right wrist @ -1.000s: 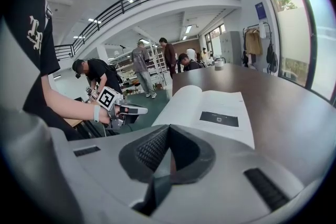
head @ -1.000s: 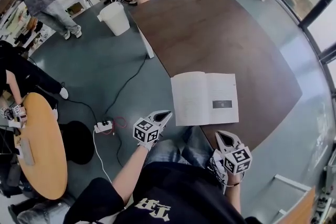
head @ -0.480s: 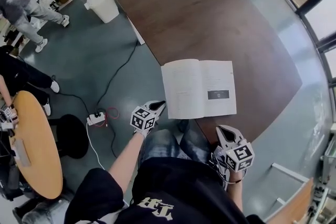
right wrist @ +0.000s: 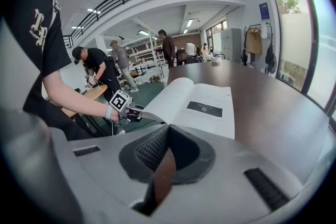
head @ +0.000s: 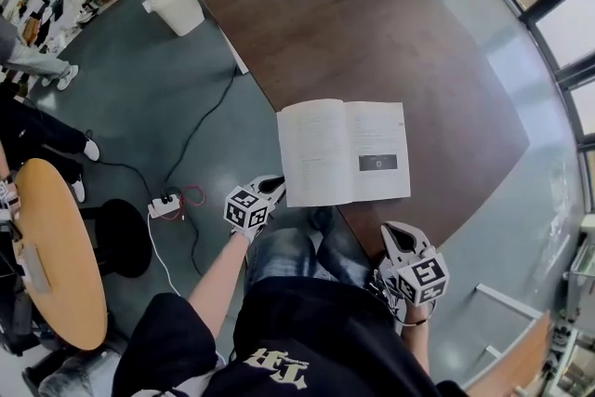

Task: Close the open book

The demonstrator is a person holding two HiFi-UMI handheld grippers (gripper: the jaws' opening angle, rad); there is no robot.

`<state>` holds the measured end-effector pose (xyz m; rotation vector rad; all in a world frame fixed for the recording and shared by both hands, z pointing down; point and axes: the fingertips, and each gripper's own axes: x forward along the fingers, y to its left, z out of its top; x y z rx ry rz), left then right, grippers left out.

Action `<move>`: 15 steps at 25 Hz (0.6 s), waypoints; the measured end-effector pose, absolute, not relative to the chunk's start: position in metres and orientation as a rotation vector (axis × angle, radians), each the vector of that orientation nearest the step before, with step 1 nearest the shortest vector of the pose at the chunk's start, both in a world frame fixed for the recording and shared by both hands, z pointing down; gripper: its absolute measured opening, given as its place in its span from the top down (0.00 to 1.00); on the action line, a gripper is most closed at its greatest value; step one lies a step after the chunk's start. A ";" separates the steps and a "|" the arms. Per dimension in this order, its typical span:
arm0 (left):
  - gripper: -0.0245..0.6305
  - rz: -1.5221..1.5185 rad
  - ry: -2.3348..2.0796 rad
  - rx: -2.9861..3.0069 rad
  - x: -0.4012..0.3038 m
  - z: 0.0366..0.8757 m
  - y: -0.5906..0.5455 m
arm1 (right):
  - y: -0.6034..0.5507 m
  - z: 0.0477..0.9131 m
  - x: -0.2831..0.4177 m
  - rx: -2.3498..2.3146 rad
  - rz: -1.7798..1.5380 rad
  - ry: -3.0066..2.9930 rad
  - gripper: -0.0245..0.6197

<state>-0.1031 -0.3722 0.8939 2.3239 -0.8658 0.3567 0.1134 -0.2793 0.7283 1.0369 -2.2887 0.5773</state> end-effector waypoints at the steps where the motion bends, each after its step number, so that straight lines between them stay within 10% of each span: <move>1: 0.95 0.349 -0.871 2.320 -0.104 0.889 -0.371 | -0.278 0.725 0.114 1.037 0.579 -2.288 0.98; 15: 0.95 0.332 -0.847 2.333 -0.091 0.815 -0.362 | -0.269 0.660 0.113 1.076 0.580 -2.298 0.98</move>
